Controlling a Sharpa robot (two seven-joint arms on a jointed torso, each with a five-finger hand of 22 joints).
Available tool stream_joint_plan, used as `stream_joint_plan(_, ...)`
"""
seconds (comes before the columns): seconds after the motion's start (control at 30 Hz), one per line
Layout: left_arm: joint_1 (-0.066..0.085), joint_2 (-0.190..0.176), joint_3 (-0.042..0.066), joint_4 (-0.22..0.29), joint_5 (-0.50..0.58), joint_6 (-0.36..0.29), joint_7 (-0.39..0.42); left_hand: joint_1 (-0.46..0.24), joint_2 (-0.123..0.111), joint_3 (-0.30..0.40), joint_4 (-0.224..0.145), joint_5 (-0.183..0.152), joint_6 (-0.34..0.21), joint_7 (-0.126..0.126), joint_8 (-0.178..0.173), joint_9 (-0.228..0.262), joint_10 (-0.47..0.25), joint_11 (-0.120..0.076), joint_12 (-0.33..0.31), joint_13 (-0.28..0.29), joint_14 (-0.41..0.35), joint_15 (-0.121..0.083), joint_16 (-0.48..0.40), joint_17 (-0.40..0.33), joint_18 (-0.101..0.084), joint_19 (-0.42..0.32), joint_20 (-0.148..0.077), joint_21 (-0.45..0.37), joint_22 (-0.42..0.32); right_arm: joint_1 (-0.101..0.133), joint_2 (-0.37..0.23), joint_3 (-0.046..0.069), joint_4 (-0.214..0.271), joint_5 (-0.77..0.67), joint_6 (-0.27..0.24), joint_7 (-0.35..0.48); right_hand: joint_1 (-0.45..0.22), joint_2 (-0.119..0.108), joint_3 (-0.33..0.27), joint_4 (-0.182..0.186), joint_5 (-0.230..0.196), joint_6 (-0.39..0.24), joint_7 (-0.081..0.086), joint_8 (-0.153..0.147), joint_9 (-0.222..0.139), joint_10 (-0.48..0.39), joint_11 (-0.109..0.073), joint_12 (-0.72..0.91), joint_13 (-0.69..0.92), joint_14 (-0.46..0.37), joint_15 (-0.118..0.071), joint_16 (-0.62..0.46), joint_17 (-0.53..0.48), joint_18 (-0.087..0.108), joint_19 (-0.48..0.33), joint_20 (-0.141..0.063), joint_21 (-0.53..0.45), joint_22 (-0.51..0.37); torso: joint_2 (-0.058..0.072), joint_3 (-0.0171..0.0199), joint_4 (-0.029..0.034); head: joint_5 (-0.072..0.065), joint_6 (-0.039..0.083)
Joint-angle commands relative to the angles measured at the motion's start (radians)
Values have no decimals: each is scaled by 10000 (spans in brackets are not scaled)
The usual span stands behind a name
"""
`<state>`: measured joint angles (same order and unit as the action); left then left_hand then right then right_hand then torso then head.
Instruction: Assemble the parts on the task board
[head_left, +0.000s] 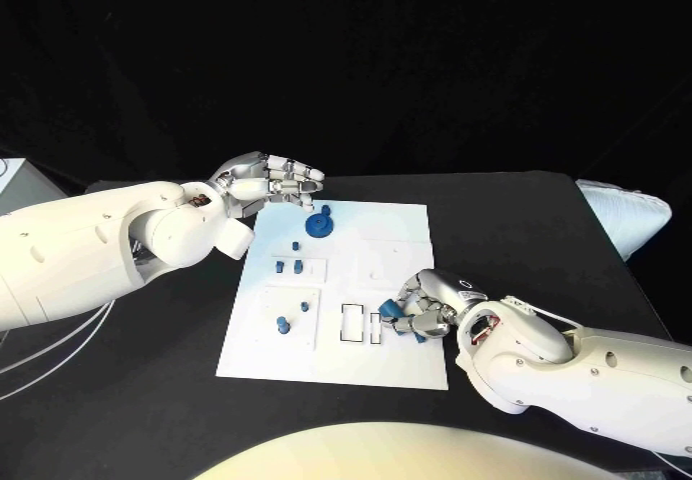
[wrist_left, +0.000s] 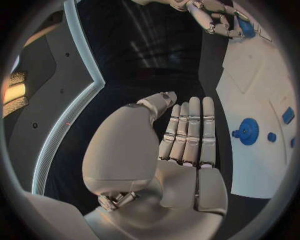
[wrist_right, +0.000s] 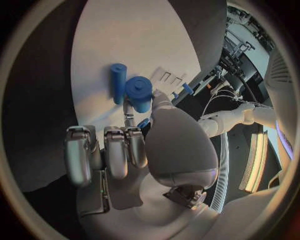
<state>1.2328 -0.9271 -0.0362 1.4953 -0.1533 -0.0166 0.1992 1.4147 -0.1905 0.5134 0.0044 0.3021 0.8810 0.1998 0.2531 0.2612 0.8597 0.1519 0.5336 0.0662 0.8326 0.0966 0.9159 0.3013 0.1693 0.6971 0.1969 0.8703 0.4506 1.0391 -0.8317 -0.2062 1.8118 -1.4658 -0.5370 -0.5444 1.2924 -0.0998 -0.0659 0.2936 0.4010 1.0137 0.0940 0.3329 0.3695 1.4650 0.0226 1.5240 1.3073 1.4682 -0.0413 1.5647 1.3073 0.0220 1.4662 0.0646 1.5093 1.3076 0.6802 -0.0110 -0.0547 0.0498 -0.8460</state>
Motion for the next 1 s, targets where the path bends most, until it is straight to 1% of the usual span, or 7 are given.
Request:
stream_joint_plan(0.03,5,15,7,13,54,193,20,-63,78,-8,58,26,-12,58,-55,-8,-46,44,-64,15,-70,29,47,-11,112,-6,42,-75,-18,-33,-36,29,137,548,-409,238,28,27,51,-14,39,98,-13,62,62,746,-55,49,2245,1025,-63,61,2635,-115,901,-53,85,2494,-1,3,-1,14,19)
stream_joint_plan(0.1,5,17,6,4,54,195,19,-63,78,-8,58,26,-12,58,-55,-8,-46,44,-64,15,-70,29,47,-11,112,-6,42,-75,-18,-9,-58,80,209,628,-484,324,26,32,54,-13,43,106,-16,65,62,737,-58,37,2234,1025,-66,61,2635,-112,897,-55,70,2490,-9,2,-10,24,18)
stream_joint_plan(0.23,4,24,6,-9,53,206,16,-63,78,-8,58,26,-12,58,-55,-8,-46,44,-64,15,-70,29,47,-11,112,-6,42,-75,-18,70,-120,172,360,740,-578,429,29,32,56,-15,45,111,-19,67,62,747,-60,49,2246,1025,-67,61,2635,-118,905,-56,101,2498,-11,-3,2,23,39)
stream_joint_plan(0.5,4,34,4,-33,53,215,13,-63,78,-8,58,26,-12,58,-55,-8,-46,44,-64,15,-70,29,47,-11,112,-6,42,-75,-18,211,-220,281,689,1144,-584,491,32,37,63,-16,43,123,-24,72,62,761,-65,68,2263,1025,-70,61,2635,-123,913,-59,130,2506,-14,-3,-8,29,83)
stream_joint_plan(0.73,3,44,-1,-40,53,235,-4,-63,78,-8,58,26,-12,58,-55,-8,-46,44,-64,15,-70,29,47,-11,112,-6,42,-75,-18,260,-149,310,787,1375,-271,429,-26,70,70,-3,-2,158,-35,82,55,766,-76,70,2267,1025,-84,61,2635,-123,913,-73,127,2505,0,-6,-10,32,113)
stream_joint_plan(0.87,3,52,-3,-40,53,245,-18,-75,84,-8,77,28,-16,61,-59,-9,-54,47,-67,15,-80,34,50,-12,112,-3,46,-97,-32,269,62,311,659,1588,66,344,-167,116,59,-2,-270,214,-58,104,43,781,-97,82,2284,1025,-103,61,2635,-121,911,-96,121,2503,-11,-27,-27,30,86)
stream_joint_plan(1.0,4,69,-4,-36,53,273,-38,-75,84,-8,77,28,-16,61,-59,-9,-54,47,-67,15,-80,34,50,-12,112,-3,46,-97,-32,255,318,305,482,1791,238,269,-309,235,69,4,-346,280,-83,143,44,795,-116,97,2301,1025,-117,61,2635,-124,915,-108,138,2507,-7,-30,-13,43,74)
